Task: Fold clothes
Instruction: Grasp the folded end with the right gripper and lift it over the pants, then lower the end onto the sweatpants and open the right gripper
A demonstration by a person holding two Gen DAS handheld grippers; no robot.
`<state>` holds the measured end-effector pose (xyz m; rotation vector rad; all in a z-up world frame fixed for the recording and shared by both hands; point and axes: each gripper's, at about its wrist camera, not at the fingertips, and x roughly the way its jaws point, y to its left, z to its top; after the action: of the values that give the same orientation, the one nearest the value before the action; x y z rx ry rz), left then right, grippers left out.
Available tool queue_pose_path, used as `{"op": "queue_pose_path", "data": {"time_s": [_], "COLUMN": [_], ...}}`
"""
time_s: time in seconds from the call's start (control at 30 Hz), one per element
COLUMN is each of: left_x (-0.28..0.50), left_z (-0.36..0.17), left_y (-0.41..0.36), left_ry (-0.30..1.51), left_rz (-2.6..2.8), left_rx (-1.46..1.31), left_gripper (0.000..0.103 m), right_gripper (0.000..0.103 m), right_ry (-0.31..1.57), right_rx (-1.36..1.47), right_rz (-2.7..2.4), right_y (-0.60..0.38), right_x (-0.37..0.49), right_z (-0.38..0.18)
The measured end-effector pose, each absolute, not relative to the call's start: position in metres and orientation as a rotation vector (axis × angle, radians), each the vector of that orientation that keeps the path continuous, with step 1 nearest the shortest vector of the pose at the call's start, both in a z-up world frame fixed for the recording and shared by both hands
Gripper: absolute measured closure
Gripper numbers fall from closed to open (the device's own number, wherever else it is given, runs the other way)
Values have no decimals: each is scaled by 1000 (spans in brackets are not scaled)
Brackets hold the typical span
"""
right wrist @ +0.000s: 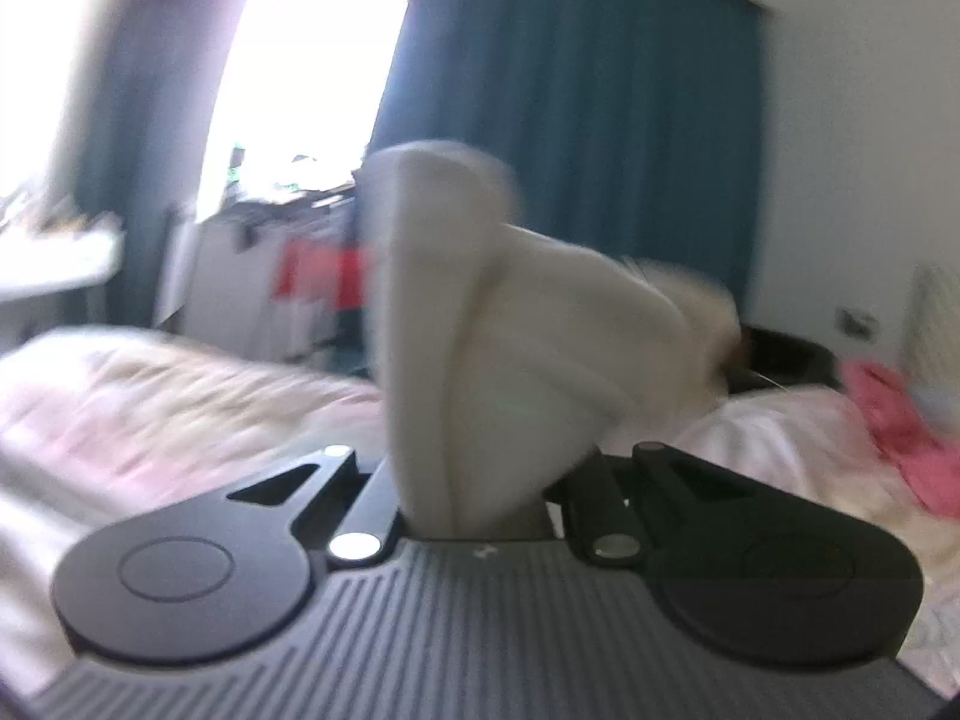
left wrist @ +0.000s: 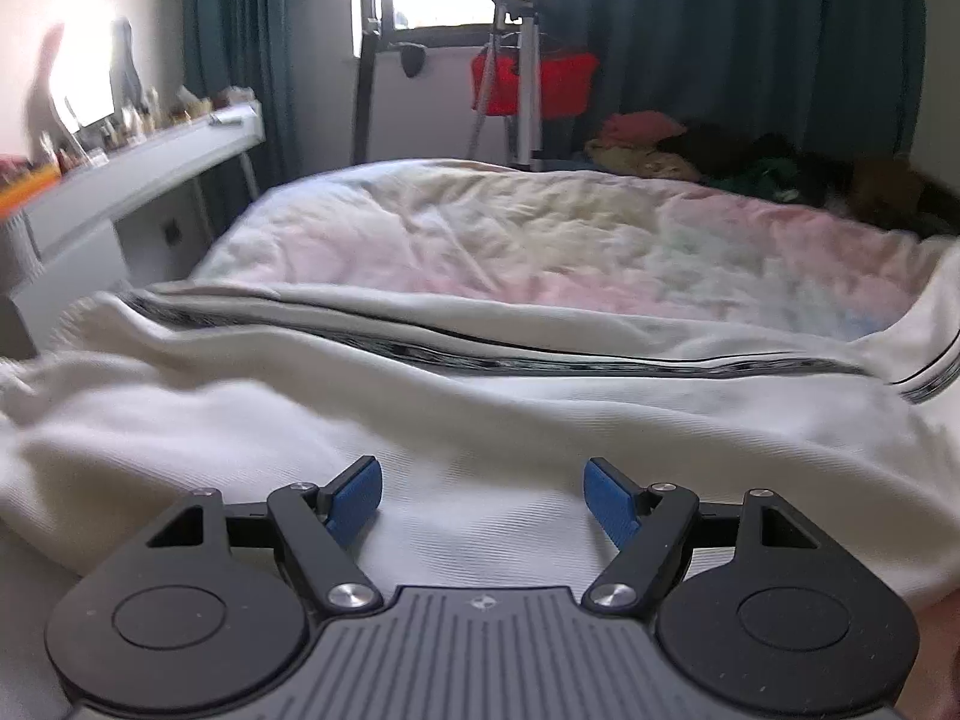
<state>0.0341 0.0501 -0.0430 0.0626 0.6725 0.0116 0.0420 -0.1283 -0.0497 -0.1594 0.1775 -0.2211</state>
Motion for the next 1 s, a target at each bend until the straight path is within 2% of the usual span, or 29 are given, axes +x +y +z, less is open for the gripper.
{"op": "queue_pose_path", "data": {"time_s": [0.2,0.27,0.6,0.83,0.87,0.93,0.97,1.0], "left_x": [31,33,42,42,42,41,41,40], "left_z": [-30,-29,-23,-24,-24,-24,-25,-26], "left_y": [71,75,97,106,105,101,99,97], "left_ry": [659,668,635,617,612,612,616,621], "left_rz": [22,15,-23,-63,-70,-94,-113,-133], "left_rx": [-30,-56,-205,-277,-277,-273,-279,-286], "left_gripper": [24,24,24,24,24,24,24,24], "right_gripper": [91,91,90,84,79,59,42,28], "right_ry": [428,456,290,407,431,500,533,565], "right_rx": [-385,-440,-422,-397,-365,-261,-206,-148], "right_rz": [16,20,110,193,206,244,270,304], "right_y": [-43,-36,6,13,8,-7,-14,-21], "right_x": [57,57,26,30,29,27,24,20], "right_z": [-128,-141,-110,-115,-110,-96,-89,-84]}}
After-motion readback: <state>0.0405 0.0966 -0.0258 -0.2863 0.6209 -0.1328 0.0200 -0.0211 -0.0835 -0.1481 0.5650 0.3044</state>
